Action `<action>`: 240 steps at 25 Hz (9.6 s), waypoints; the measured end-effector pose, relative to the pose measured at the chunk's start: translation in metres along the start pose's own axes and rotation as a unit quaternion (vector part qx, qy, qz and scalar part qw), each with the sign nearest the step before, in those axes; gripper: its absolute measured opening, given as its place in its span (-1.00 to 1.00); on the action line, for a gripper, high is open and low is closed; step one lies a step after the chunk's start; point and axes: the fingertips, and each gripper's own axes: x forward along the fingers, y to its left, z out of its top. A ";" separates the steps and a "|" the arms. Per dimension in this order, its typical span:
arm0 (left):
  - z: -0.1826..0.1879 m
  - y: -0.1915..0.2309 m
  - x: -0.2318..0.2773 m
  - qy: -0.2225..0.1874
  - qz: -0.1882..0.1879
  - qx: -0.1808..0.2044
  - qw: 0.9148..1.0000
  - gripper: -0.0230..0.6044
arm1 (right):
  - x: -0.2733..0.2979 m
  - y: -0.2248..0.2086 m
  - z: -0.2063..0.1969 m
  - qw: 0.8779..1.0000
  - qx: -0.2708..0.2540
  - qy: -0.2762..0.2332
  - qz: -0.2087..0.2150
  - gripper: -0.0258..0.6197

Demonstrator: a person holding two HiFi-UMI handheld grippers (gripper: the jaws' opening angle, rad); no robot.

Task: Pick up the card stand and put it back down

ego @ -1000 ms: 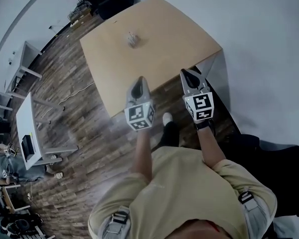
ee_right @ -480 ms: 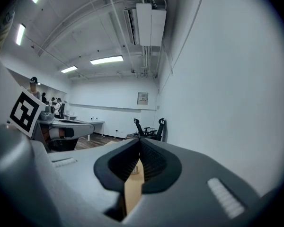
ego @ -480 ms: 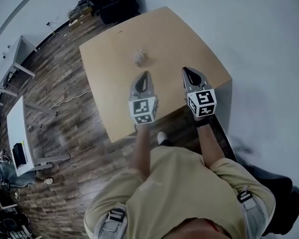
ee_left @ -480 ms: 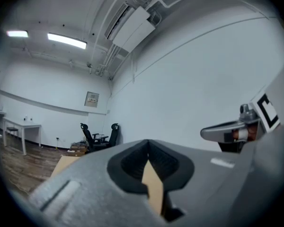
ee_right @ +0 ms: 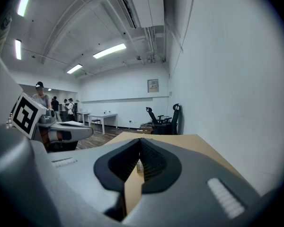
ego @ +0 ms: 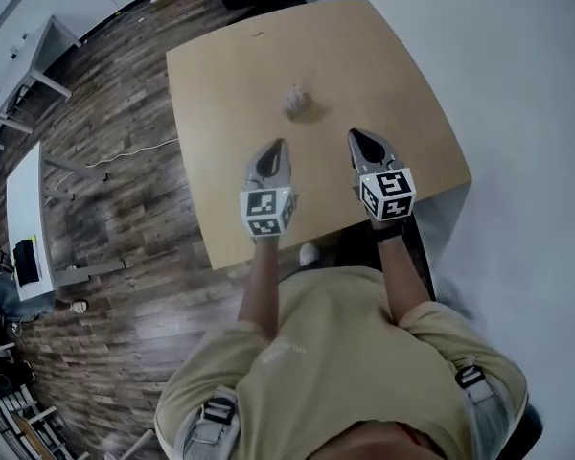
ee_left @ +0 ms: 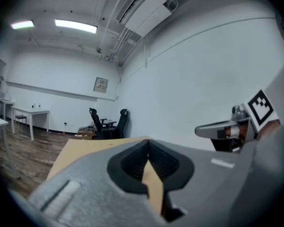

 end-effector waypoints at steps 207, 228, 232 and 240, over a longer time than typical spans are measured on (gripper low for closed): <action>-0.296 -0.038 0.085 0.242 -0.355 0.211 0.878 0.11 | 0.073 -0.016 -0.176 0.991 0.083 0.095 0.032 -0.91; 0.006 0.053 -0.017 -0.034 0.032 0.062 0.997 -0.92 | 0.040 0.044 0.015 0.995 -0.020 -0.060 0.080 -0.91; 0.022 0.042 -0.024 -0.038 0.049 0.040 0.997 -0.92 | 0.029 0.042 0.038 0.993 -0.038 -0.089 0.065 -0.91; 0.060 0.017 -0.037 -0.112 0.074 0.110 0.985 -0.92 | 0.021 0.040 0.054 0.992 -0.041 -0.111 0.051 -0.91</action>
